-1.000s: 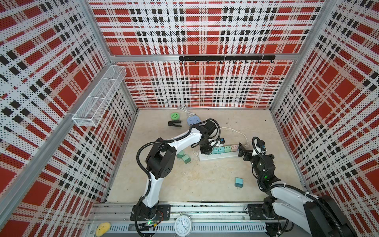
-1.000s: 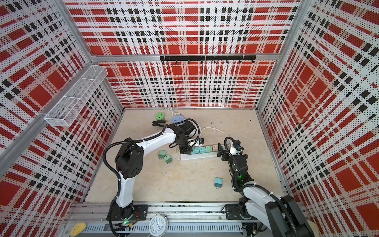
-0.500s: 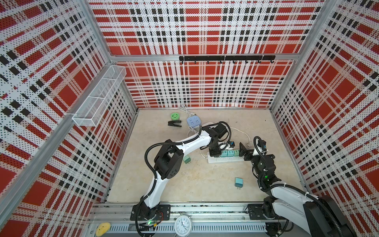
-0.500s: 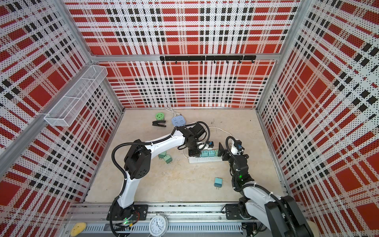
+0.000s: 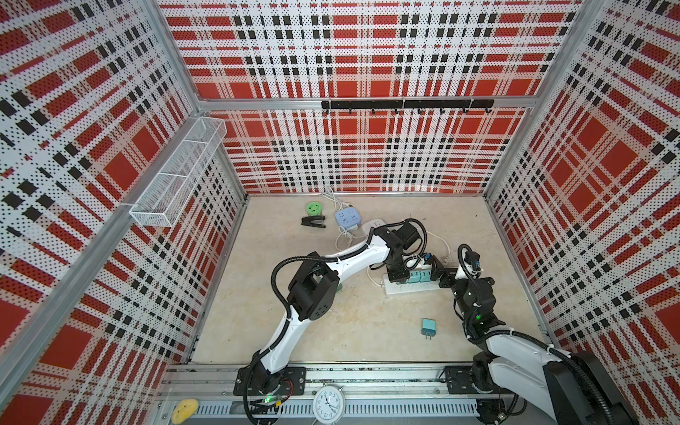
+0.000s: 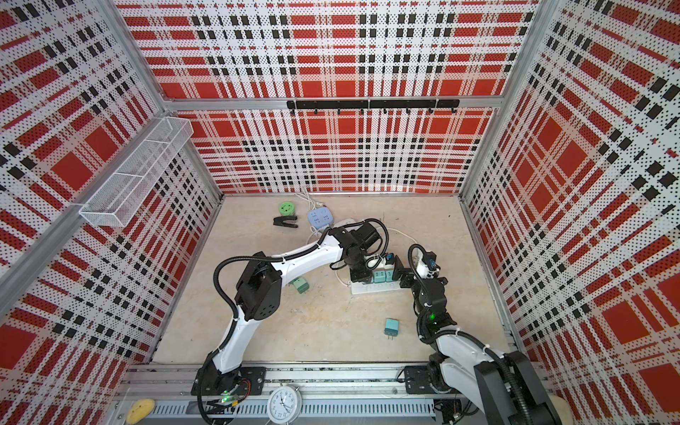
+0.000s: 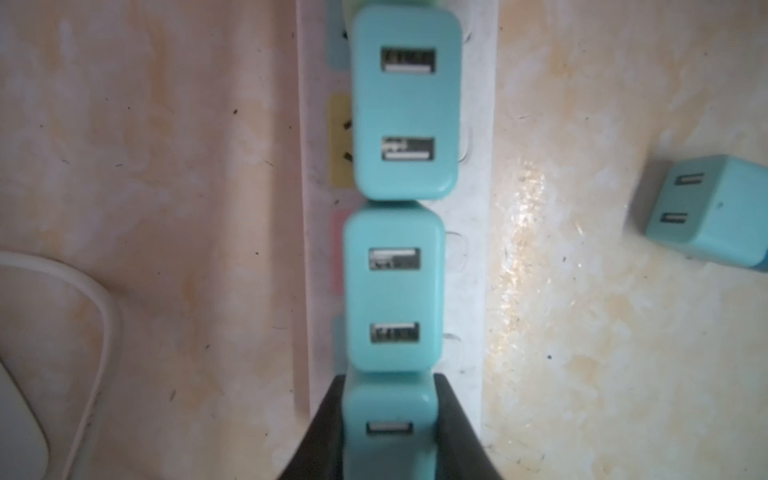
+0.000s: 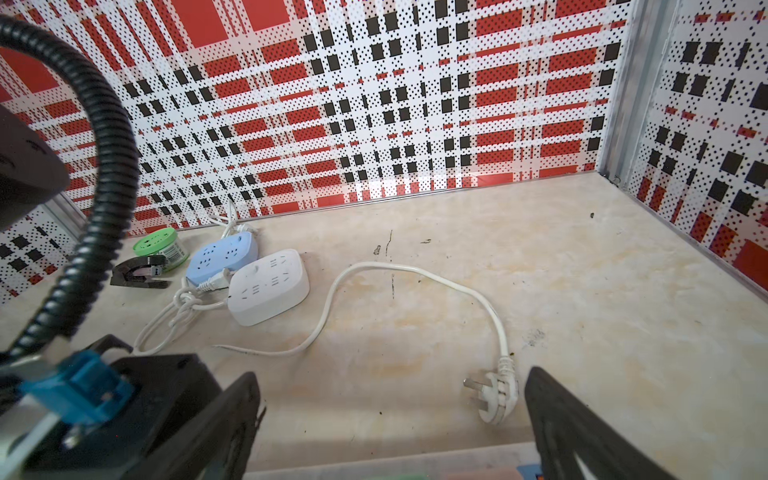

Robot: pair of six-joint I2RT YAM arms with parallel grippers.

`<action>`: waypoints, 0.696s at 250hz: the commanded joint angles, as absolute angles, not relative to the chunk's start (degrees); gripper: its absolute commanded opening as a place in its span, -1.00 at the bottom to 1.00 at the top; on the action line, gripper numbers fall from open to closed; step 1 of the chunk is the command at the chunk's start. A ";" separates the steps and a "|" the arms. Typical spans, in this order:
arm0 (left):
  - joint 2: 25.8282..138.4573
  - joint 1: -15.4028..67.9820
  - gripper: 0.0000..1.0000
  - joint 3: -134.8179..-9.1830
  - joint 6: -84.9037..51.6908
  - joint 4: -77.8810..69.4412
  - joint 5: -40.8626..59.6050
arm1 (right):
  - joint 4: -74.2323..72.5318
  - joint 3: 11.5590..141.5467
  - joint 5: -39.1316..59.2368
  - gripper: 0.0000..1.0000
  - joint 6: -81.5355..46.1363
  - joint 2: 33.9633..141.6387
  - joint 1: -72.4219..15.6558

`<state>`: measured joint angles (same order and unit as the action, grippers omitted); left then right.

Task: Insert the plug
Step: 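Open the left gripper and lift it off the plugged teal charger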

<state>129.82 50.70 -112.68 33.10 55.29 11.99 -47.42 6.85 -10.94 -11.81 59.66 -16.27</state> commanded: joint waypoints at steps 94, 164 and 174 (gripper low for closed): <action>112.59 50.27 0.99 -114.27 24.68 50.27 9.47 | -51.46 5.82 -14.08 1.00 -16.96 60.59 -13.62; 81.03 49.29 0.99 -70.64 1.36 10.81 -5.35 | -27.34 18.47 -4.48 0.76 -17.16 59.95 -13.70; 76.64 48.21 0.98 -64.29 -3.25 6.64 -7.06 | -27.36 18.58 -2.37 0.73 -18.18 59.38 -14.16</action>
<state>84.53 50.02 -80.44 13.15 26.09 1.26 -33.69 14.74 -10.28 -17.45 60.99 -13.69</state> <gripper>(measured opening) 0.991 0.890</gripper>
